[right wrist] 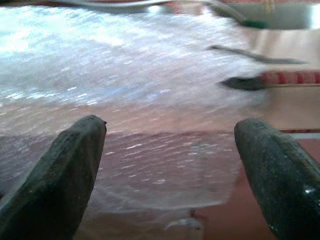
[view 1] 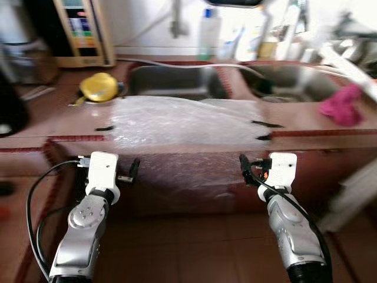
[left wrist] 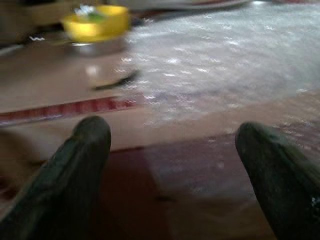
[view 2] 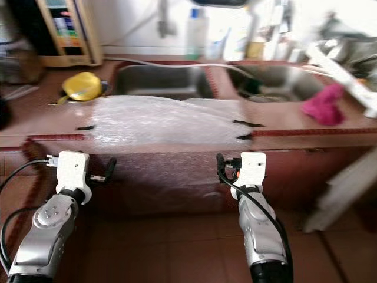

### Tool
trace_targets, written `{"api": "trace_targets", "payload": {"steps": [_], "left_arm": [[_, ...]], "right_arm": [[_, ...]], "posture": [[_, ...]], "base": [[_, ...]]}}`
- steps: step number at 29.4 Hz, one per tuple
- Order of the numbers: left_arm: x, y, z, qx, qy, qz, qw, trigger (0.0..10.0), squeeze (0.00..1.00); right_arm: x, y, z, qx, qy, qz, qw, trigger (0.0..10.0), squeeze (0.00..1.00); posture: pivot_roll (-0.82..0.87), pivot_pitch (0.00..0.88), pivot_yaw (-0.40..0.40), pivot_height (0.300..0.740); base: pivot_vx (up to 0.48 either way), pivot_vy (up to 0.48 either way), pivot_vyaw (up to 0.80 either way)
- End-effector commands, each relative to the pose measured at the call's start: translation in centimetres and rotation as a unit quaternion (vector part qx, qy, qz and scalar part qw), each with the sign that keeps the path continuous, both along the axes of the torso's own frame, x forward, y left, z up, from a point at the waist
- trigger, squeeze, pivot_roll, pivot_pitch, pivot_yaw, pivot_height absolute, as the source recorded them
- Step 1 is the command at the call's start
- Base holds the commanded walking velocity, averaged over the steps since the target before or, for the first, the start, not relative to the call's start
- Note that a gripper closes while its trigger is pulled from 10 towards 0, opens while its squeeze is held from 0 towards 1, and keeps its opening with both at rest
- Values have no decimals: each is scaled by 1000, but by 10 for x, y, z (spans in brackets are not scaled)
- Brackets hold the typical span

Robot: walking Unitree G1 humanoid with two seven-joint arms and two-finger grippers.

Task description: Kitchen organization

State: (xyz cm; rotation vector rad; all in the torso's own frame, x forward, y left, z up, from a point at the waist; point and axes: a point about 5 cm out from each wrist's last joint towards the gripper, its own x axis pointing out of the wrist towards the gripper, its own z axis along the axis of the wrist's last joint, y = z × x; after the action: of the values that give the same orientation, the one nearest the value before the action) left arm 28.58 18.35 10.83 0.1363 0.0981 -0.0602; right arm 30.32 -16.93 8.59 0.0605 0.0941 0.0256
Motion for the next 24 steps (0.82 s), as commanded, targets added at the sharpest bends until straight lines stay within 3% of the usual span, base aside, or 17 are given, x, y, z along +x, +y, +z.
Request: {"api": "trace_targets", "payload": {"steps": [1,5,11,19,20,21,24], "left_arm": [[2,0,2,0,3,7,1000,10000,0],[1,-11,-1,-22,4,6,1000,10000,0],[-1,-13,-7,-43,15,16,999,10000,0],[1,-19,-10,-53,21,-15,998,10000,0],[1,-21,-9,-49,20,-23,998,10000,0],[2,-24,-9,-38,17,-36,998,10000,0],[3,-30,-7,-29,12,-65,997,10000,0]], "right_arm": [[1,-3,3,3,-9,-9,1000,10000,0],[-1,-4,3,5,-10,-14,1000,10000,0],[-1,-6,4,-4,-10,-12,1000,10000,0],[2,-8,23,-23,-34,-19,999,10000,0],[2,-7,24,-28,-34,-15,999,10000,0],[-2,-1,29,-65,-44,25,997,10000,0],[-6,4,33,-91,-47,67,992,10000,0]], "posture": [[109,0,-12,740],[104,0,-11,740],[106,0,-23,740],[98,0,-12,740],[90,0,12,740],[81,0,21,740],[75,0,15,740]], "base": [[0,0,450],[0,0,0],[0,0,0],[0,0,0],[0,0,0],[0,0,0],[0,0,0]]}}
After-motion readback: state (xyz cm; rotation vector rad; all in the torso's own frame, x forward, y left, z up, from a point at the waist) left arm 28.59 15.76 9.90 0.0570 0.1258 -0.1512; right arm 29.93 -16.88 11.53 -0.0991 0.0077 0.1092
